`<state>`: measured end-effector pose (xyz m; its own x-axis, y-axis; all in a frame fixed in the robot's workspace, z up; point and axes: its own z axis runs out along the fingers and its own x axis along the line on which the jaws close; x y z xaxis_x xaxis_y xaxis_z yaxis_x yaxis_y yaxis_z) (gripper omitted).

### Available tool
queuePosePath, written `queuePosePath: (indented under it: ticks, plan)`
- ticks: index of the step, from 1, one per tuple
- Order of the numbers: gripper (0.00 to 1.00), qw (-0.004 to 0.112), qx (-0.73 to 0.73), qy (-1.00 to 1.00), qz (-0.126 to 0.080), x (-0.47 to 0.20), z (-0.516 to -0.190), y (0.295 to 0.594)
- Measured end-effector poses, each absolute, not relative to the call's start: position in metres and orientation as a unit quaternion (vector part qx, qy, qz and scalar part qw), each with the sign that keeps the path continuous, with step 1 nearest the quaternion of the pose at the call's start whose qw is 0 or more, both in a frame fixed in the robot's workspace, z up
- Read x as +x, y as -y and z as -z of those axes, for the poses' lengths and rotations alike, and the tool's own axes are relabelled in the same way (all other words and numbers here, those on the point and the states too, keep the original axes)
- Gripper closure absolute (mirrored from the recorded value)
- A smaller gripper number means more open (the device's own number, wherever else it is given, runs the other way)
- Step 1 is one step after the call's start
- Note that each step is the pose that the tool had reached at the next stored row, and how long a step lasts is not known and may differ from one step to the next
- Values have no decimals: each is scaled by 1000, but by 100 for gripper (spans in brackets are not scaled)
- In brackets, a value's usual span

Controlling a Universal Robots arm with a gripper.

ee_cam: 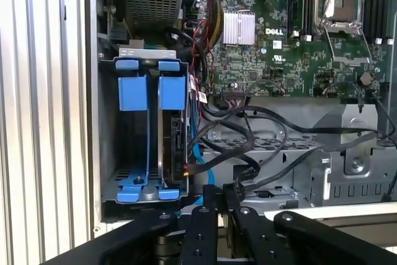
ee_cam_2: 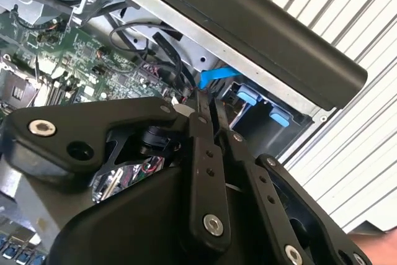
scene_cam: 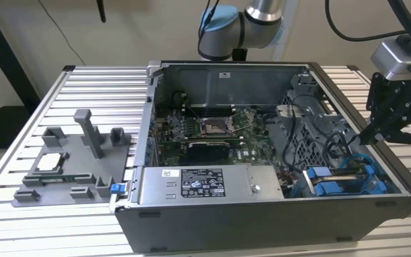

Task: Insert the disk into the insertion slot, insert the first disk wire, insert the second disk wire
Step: 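Insert the second disk wire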

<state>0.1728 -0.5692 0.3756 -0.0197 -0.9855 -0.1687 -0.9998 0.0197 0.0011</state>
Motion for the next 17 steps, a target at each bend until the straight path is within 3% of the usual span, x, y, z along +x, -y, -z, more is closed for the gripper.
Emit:
queuePosePath:
  ticks: [17]
  plan:
    - [100,60,-698,-711,-60,146,-386,569]
